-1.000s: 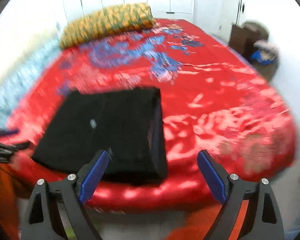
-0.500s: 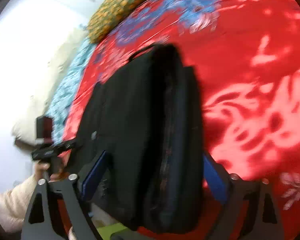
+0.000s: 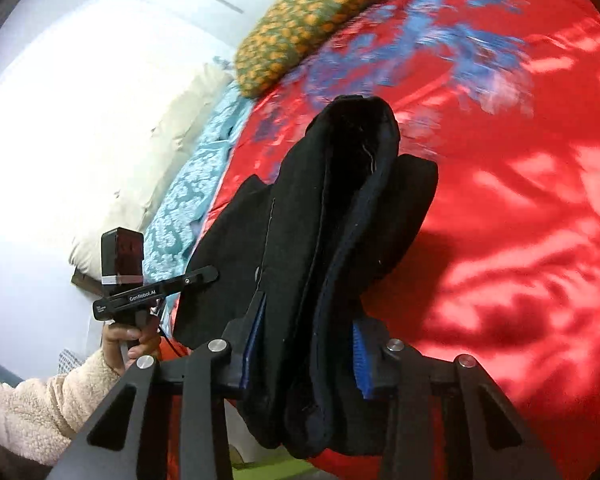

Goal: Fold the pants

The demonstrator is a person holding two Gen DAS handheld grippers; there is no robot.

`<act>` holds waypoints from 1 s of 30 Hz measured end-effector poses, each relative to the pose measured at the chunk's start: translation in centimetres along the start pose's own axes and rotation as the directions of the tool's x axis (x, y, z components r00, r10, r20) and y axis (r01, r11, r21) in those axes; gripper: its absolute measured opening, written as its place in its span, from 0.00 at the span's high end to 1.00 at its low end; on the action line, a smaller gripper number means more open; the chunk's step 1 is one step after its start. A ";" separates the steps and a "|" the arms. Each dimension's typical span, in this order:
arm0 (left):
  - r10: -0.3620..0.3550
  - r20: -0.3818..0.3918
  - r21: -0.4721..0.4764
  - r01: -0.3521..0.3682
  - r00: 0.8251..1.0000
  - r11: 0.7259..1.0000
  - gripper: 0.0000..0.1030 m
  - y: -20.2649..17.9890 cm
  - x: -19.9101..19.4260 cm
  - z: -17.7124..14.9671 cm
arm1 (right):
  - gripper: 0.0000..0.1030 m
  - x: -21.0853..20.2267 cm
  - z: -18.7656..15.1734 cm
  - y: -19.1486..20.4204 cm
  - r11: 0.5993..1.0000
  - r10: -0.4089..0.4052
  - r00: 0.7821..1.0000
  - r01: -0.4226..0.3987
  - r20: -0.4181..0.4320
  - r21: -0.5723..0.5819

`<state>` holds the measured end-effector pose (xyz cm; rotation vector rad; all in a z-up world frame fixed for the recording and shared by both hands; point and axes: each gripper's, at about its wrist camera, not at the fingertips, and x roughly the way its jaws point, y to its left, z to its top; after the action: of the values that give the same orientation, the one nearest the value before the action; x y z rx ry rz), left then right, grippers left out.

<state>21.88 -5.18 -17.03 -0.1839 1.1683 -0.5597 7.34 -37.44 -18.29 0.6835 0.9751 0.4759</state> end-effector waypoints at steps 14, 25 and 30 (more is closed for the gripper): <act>0.484 0.248 0.046 -0.509 0.839 0.860 0.05 -0.6 -9.2 -4.2 | 0.00 3.3 -0.3 6.8 0.868 -0.475 0.880 0.470 0.010 -0.162; 0.566 0.280 -0.002 -0.589 0.775 0.808 0.02 -8.2 -19.1 -10.4 | 0.00 -6.3 -8.2 23.6 0.682 -0.624 0.735 0.678 0.267 -0.273; 0.543 0.243 -0.052 -0.548 0.804 0.835 0.02 -9.0 -20.7 -13.6 | 0.00 -7.0 -12.4 26.6 0.705 -0.621 0.735 0.676 0.274 -0.214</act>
<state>0.97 -0.37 -1.71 0.1049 0.9087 -0.0297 -8.65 -19.48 0.03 0.0647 0.8762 -0.0801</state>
